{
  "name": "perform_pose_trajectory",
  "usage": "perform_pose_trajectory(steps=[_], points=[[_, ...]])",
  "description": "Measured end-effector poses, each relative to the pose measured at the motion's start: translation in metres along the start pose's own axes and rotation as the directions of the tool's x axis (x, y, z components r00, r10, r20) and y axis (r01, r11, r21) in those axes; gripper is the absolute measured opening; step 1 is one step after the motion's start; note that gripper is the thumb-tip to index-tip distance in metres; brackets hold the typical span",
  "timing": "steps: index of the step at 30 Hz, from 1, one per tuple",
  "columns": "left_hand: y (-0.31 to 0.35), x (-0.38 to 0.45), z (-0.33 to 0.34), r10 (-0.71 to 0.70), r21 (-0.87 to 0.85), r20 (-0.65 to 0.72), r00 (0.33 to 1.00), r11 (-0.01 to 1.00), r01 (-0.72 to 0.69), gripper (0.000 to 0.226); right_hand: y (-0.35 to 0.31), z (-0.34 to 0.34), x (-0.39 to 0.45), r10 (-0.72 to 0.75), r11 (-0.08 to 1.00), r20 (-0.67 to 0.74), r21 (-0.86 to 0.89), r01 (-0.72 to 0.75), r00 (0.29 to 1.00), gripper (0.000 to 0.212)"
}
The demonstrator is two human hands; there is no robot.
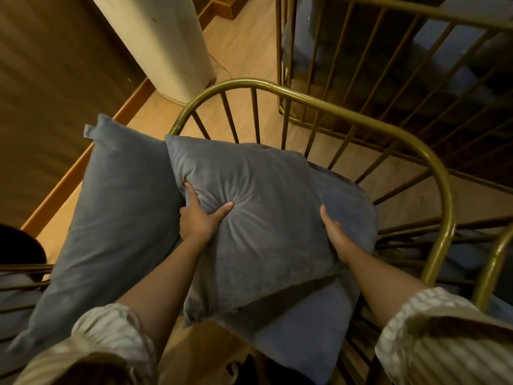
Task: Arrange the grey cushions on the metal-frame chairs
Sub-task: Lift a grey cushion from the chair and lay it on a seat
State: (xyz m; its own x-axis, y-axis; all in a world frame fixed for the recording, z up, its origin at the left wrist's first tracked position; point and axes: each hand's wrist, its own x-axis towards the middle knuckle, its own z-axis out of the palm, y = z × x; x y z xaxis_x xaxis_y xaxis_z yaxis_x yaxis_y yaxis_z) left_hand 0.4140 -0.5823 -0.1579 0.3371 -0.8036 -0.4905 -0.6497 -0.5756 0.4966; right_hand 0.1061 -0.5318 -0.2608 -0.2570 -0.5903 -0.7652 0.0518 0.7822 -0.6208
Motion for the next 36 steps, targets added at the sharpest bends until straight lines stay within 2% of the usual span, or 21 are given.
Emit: perform_pose_trajectory(steps=[3,6,9,13,20,23,25,28,32,34,36], points=[[-0.003,-0.004,-0.009,0.015,-0.030,0.017,1.000,0.999,-0.015,0.127,-0.019,0.002,-0.037,0.004,0.998,-0.022,0.058,-0.002,1.000,0.093],[-0.008,-0.013,-0.024,0.067,-0.120,0.060,0.996,0.991,-0.059,0.125,0.000,-0.002,-0.060,0.069,0.995,0.071,0.073,-0.074,0.995,0.108],[-0.011,-0.029,-0.038,0.124,-0.185,0.098,0.987,0.977,-0.104,0.122,0.028,-0.008,-0.097,0.085,0.979,0.010,0.186,-0.085,0.996,0.100],[-0.009,-0.051,-0.058,0.193,-0.209,0.120,0.974,0.964,-0.166,0.118,0.051,-0.004,-0.146,0.097,0.951,0.020,0.294,-0.099,0.995,0.124],[0.000,-0.076,-0.127,0.371,-0.216,0.121,0.921,0.915,-0.340,0.119,0.052,0.018,-0.218,0.016,0.856,0.104,0.512,-0.067,0.994,0.103],[0.009,-0.090,-0.156,0.436,-0.242,0.126,0.891,0.885,-0.398,0.115,0.043,0.020,-0.247,-0.049,0.851,0.010,0.524,0.036,0.999,0.098],[0.016,-0.097,-0.167,0.469,-0.267,0.127,0.874,0.865,-0.425,0.110,0.037,0.014,-0.262,-0.089,0.854,-0.079,0.508,0.117,0.993,0.110],[0.026,-0.114,-0.173,0.512,-0.322,0.166,0.843,0.836,-0.444,0.114,0.034,-0.003,-0.285,-0.155,0.815,-0.188,0.530,0.233,0.970,0.114],[0.042,-0.140,-0.161,0.566,-0.351,0.229,0.792,0.807,-0.475,0.112,0.042,-0.047,-0.313,-0.136,0.810,-0.331,0.505,0.297,0.934,0.110],[0.051,-0.159,-0.146,0.582,-0.345,0.283,0.763,0.803,-0.485,0.111,0.052,-0.073,-0.332,-0.109,0.826,-0.410,0.470,0.312,0.905,0.100],[0.059,-0.177,-0.126,0.589,-0.348,0.334,0.736,0.803,-0.485,0.114,0.063,-0.095,-0.355,-0.087,0.836,-0.490,0.437,0.331,0.867,0.077]])
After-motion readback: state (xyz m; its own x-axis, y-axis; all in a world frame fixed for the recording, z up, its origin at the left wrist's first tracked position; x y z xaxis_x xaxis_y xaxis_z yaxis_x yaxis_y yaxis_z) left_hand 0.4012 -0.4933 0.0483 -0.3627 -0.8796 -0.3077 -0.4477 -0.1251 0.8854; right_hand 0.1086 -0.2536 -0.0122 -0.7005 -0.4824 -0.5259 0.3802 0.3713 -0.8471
